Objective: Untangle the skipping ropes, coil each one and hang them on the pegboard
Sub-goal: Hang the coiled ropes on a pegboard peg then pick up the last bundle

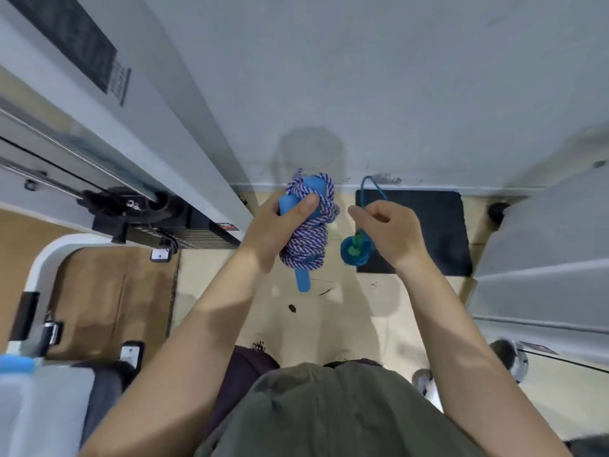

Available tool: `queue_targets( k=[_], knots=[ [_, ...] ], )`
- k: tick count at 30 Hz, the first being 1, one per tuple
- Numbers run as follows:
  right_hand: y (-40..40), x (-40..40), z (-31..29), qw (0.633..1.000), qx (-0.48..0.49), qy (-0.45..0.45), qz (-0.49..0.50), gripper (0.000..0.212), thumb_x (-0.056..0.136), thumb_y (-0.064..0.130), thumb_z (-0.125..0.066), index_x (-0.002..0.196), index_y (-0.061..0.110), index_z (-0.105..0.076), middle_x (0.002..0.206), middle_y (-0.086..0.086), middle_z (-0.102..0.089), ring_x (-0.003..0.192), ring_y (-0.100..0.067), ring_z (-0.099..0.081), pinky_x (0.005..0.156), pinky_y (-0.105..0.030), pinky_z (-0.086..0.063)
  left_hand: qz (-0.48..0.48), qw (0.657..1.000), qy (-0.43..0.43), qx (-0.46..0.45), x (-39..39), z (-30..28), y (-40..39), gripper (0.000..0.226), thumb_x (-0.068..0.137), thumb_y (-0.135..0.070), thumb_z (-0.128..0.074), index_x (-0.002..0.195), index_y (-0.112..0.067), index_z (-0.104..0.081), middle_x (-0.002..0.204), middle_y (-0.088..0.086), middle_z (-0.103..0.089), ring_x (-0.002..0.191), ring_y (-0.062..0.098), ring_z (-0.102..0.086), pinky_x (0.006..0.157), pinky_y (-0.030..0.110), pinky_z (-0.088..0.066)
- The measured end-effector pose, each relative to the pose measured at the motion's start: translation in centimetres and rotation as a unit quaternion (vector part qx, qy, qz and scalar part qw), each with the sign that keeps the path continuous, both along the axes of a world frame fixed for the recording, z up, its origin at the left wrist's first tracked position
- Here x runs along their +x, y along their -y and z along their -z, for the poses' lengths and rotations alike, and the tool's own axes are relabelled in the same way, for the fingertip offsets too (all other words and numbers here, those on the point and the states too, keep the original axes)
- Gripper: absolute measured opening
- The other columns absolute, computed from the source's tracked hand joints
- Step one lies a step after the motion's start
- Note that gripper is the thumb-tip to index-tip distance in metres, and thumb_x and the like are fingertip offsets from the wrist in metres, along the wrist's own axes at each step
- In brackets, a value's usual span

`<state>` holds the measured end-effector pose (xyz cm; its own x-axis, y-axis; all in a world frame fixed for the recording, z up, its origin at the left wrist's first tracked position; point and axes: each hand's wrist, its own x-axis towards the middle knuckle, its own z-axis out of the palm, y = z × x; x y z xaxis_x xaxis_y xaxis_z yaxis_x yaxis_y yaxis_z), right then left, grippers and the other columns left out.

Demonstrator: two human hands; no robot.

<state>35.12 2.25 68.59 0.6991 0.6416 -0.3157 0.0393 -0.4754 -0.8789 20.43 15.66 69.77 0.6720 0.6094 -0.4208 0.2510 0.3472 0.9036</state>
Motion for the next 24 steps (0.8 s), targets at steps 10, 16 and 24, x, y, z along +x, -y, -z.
queue_targets(
  k=[10,16,24],
  knots=[
    [7.6,2.1,-18.2,0.967,0.205,-0.135,-0.074,0.016,0.091,0.027,-0.065,0.100,0.017,-0.074,0.067,0.003,-0.057,0.063,-0.012,-0.049,0.069,-0.028,-0.042,0.055,0.981,0.091,0.163,2.7,-18.3,7.7,0.053,0.078,-0.029,-0.083,0.117,-0.052,-0.056,0.104,-0.014,-0.075,0.093,0.009,-0.073,0.073,0.019,-0.055],
    [9.4,2.8,-19.9,0.965,0.227,-0.106,-0.080,0.012,0.085,0.013,-0.073,0.094,0.019,-0.068,0.060,0.007,-0.056,0.055,-0.010,-0.044,0.058,-0.023,-0.038,0.081,0.971,0.100,0.200,4.5,-20.1,9.9,0.040,0.086,-0.047,-0.068,0.124,-0.046,-0.056,0.114,-0.024,-0.070,0.108,0.000,-0.065,0.087,0.015,-0.050],
    [9.2,7.0,-21.2,0.962,0.247,-0.111,-0.027,0.017,0.086,0.035,-0.066,0.095,0.020,-0.070,0.066,0.005,-0.052,0.055,-0.011,-0.038,0.054,-0.024,-0.032,0.151,0.962,0.095,0.207,8.7,-20.2,9.6,0.032,0.088,-0.021,-0.074,0.118,-0.028,-0.066,0.102,-0.015,-0.074,0.092,0.003,-0.069,0.078,0.014,-0.050]
  ],
)
